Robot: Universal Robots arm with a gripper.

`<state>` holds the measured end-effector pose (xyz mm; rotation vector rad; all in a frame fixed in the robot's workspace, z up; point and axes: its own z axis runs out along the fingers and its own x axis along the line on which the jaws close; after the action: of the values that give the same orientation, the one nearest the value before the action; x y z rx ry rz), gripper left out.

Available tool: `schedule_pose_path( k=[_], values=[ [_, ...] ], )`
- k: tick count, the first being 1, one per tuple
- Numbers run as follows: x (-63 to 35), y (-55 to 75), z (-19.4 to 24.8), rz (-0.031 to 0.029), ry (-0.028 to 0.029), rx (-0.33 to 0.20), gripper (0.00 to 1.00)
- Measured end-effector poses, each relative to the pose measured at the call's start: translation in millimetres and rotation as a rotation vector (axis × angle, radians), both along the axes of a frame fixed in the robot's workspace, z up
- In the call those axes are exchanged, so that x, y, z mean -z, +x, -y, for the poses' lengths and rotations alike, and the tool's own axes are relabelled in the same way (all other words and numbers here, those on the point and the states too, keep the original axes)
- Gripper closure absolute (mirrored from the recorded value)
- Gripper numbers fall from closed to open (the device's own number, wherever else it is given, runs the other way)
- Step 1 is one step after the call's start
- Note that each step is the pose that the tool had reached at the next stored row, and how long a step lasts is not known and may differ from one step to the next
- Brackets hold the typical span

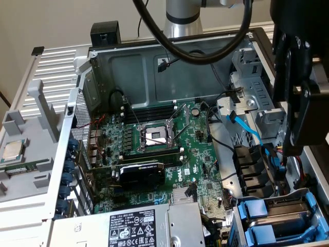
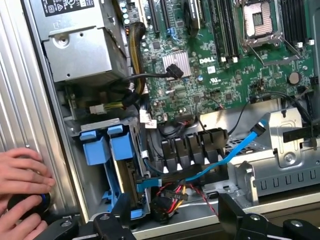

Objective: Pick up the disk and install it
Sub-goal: 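Insert the first disk wire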

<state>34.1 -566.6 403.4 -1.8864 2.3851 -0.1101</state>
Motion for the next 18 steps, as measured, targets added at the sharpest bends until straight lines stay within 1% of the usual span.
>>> schedule_pose_path(
  k=[3, 6, 8, 9, 10, 13, 14, 18],
  values=[
    [0.0, 0.0, -0.1, 0.0165, 0.0, 0.018, 0.21],
    [0.1, 0.0, -0.2, 0.0363, 0.0, 0.038, 0.21],
    [0.4, 0.0, -0.2, 0.0484, 0.0001, 0.053, 0.21],
    [0.7, 0.0, -0.2, 0.0524, 0.0, 0.061, 0.21],
    [1.1, 0.1, -0.2, 0.0546, -0.0002, 0.069, 0.21],
    [2.7, 0.7, -0.3, 0.0558, -0.0007, 0.088, 0.23],
    [3.3, 1.1, -0.3, 0.0559, -0.0009, 0.094, 0.3],
    [7.0, 3.0, -0.4, 0.0561, -0.0017, 0.121, 0.3]
  ],
)
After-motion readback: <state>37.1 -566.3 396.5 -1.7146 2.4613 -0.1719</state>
